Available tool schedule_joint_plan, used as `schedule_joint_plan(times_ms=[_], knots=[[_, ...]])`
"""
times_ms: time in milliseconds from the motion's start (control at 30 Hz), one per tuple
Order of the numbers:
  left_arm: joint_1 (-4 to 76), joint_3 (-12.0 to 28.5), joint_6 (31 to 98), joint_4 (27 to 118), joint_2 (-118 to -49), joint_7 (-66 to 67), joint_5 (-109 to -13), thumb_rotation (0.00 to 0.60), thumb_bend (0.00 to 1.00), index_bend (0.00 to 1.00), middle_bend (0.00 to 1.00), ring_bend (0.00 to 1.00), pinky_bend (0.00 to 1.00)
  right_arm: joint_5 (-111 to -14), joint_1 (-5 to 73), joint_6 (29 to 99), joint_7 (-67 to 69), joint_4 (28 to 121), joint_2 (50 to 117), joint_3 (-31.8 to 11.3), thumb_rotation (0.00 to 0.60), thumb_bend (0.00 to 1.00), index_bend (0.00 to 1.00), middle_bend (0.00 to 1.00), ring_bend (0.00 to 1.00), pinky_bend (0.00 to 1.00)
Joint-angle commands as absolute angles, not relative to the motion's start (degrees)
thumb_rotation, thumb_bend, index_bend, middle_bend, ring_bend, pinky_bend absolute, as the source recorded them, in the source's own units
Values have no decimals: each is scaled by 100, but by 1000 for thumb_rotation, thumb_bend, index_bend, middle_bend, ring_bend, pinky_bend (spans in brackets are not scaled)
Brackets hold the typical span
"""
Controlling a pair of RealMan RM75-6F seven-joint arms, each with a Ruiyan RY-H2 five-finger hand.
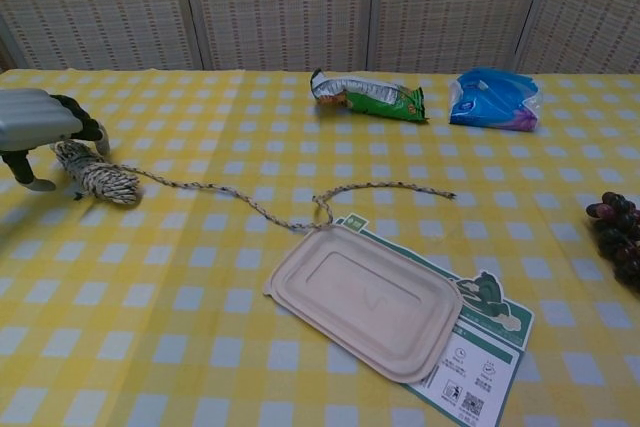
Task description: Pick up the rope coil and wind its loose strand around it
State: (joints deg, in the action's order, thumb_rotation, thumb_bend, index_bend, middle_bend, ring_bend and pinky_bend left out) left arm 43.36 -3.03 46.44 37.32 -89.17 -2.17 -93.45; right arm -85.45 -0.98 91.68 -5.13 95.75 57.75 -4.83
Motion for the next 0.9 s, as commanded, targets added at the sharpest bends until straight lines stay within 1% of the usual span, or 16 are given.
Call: schedule_joint_plan(times_ms=[33, 300, 500, 700, 900], knots=[[4356, -375, 4664, 3553, -9028, -321, -9382, 600, 246, 346, 250, 195, 91, -8538, -99, 9166, -522, 9580, 5777, -487, 600, 388, 169, 263, 109, 168], [4364, -491, 4802, 3215, -9212, -672, -9444, 600, 246, 446, 352, 248, 100, -8488, -101, 9131, -529, 9585, 5781, -494, 600, 388, 169, 262, 109, 167], [4345, -505, 4861, 3070, -9333, -871, -9407, 600, 246, 552, 478, 322, 135, -8472, -102, 9115, -519, 9579, 5785, -496, 600, 388, 169, 262, 111, 168], [4294, -451, 4944, 2971, -9412, -1042, -9303, 600, 246, 645, 593, 411, 167, -8462, -113, 9121, -498, 9570, 5776, -501, 600, 388, 169, 262, 112, 167], [4188, -325, 5027, 3044, -9379, -1363, -9106, 600, 246, 690, 649, 468, 209, -8482, -114, 9129, -469, 9552, 5772, -503, 600, 388, 169, 262, 114, 168]])
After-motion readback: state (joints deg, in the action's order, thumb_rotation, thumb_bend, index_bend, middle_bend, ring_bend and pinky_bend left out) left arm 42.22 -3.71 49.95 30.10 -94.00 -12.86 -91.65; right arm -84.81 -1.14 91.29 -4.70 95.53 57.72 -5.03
